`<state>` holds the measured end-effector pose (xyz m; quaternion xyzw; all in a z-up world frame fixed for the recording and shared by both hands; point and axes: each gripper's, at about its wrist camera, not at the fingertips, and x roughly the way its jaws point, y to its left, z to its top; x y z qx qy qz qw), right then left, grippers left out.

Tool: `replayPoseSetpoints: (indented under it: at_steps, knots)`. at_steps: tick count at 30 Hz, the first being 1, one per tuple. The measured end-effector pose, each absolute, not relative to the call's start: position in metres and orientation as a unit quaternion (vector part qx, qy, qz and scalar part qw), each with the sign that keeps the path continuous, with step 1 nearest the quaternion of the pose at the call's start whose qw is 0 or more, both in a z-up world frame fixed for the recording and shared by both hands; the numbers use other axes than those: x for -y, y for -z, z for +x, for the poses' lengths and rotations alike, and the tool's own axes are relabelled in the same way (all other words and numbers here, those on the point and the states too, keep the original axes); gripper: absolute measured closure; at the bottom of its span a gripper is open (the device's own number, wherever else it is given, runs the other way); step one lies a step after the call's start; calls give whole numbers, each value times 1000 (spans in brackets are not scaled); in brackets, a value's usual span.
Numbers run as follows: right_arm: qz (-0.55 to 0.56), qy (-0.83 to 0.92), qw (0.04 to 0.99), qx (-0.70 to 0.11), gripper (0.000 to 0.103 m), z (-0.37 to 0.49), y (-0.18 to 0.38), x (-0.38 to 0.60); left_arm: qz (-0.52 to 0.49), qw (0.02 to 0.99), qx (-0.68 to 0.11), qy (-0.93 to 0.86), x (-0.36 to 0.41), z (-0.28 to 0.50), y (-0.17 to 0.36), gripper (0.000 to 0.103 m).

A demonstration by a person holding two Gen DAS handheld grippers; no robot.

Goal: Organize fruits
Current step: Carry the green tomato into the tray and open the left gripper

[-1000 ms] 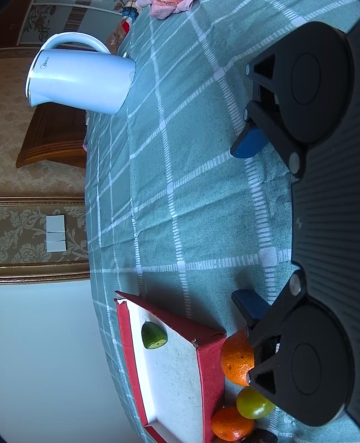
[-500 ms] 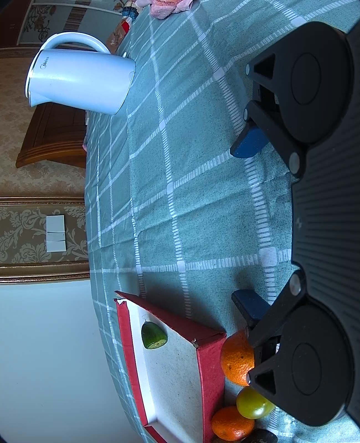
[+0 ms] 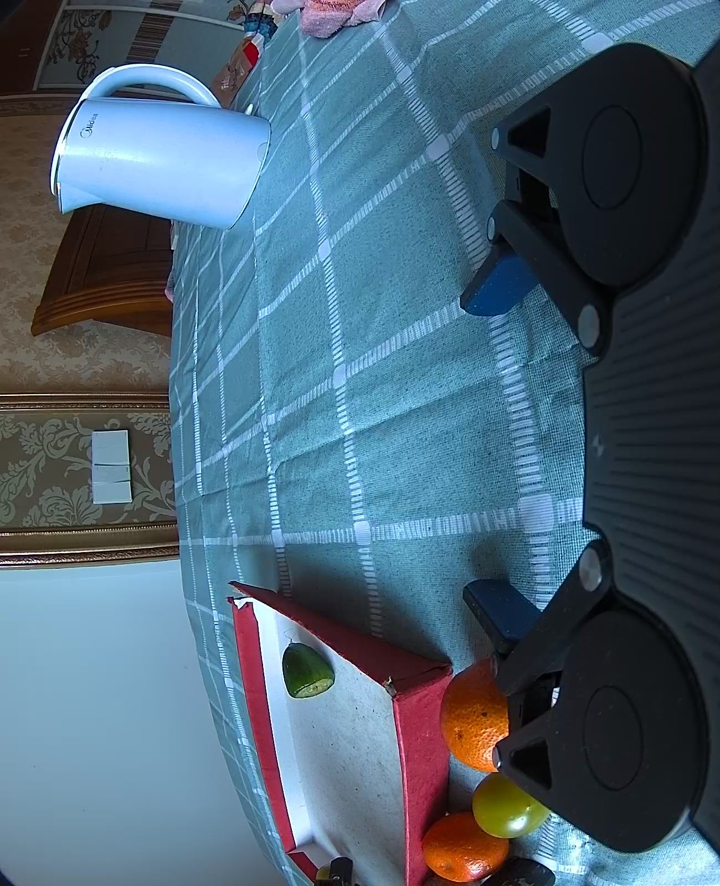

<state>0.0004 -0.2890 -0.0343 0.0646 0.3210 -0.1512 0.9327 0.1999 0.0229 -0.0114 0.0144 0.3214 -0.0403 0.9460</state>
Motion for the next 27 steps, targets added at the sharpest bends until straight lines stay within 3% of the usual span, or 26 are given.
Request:
replayPoseSetpoints:
  at_steps: [16, 17, 21, 27]
  knots:
    - [65, 151, 933, -321, 1, 1, 35, 289, 22, 945, -323, 36, -21, 198, 12, 73]
    - [65, 151, 933, -321, 1, 1, 35, 289, 23, 945, -323, 35, -21, 198, 12, 72]
    - [65, 151, 933, -321, 1, 1, 35, 289, 29, 946, -321, 38, -20, 195, 11, 48]
    - [65, 151, 933, -321, 1, 1, 35, 289, 40, 948, -313, 32, -16, 188, 12, 45]
